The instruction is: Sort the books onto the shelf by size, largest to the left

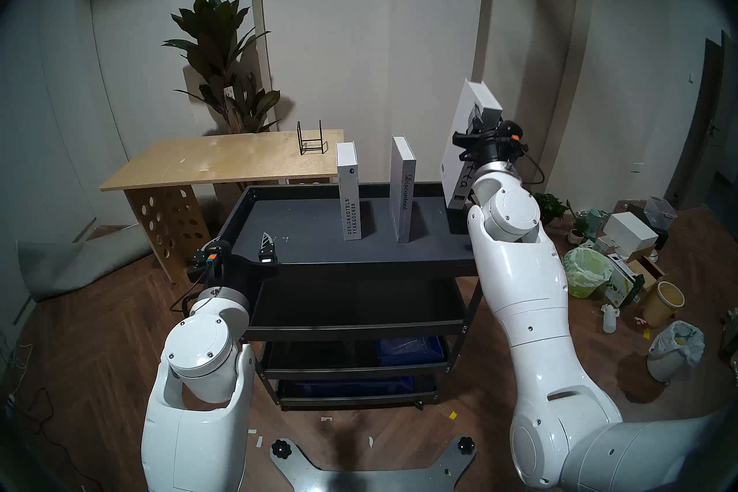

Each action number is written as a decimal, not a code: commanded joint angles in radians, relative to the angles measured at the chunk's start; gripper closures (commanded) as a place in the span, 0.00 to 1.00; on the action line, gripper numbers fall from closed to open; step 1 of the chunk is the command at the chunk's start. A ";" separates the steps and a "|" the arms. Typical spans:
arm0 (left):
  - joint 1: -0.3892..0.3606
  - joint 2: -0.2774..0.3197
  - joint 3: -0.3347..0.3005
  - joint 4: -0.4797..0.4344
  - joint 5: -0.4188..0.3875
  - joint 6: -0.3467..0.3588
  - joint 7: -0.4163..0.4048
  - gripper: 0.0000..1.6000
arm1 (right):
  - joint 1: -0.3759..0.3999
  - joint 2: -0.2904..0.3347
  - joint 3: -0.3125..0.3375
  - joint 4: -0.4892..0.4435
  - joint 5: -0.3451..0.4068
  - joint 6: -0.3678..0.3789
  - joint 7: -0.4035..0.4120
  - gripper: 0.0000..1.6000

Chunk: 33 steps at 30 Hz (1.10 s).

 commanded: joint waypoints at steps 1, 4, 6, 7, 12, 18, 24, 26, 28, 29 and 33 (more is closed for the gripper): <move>-0.020 0.001 0.001 -0.015 0.002 -0.007 0.003 0.00 | 0.114 -0.012 0.011 -0.116 0.020 0.000 0.004 1.00; -0.020 0.000 0.003 -0.013 0.003 -0.007 0.007 0.00 | 0.141 -0.027 0.004 -0.154 0.039 0.025 0.005 1.00; -0.021 0.001 0.002 -0.012 0.006 -0.007 0.011 0.00 | 0.160 -0.046 -0.011 -0.180 0.057 0.047 0.006 1.00; -0.022 0.002 0.000 -0.011 0.007 -0.006 0.012 0.00 | 0.163 -0.054 -0.018 -0.186 0.061 0.054 0.005 1.00; -0.030 0.007 -0.017 -0.006 0.014 -0.008 0.029 0.00 | 0.206 -0.097 -0.058 -0.219 0.097 0.127 0.005 1.00; -0.053 0.020 -0.093 -0.006 0.024 -0.015 0.069 0.00 | 0.259 -0.173 -0.138 -0.215 0.146 0.226 0.001 1.00; -0.067 0.026 -0.158 0.004 0.028 -0.019 0.103 0.00 | 0.319 -0.242 -0.193 -0.163 0.186 0.321 -0.013 1.00; -0.073 0.029 -0.179 0.010 0.028 -0.021 0.112 0.00 | 0.343 -0.268 -0.205 -0.131 0.199 0.355 -0.024 1.00; -0.079 0.032 -0.198 0.017 0.028 -0.023 0.120 0.00 | 0.361 -0.287 -0.220 -0.097 0.212 0.379 -0.033 1.00; -0.081 0.034 -0.207 0.020 0.028 -0.025 0.124 0.00 | 0.367 -0.294 -0.228 -0.080 0.219 0.389 -0.037 1.00; -0.091 0.040 -0.232 0.033 0.024 -0.030 0.131 0.00 | 0.385 -0.315 -0.252 -0.024 0.242 0.410 -0.056 1.00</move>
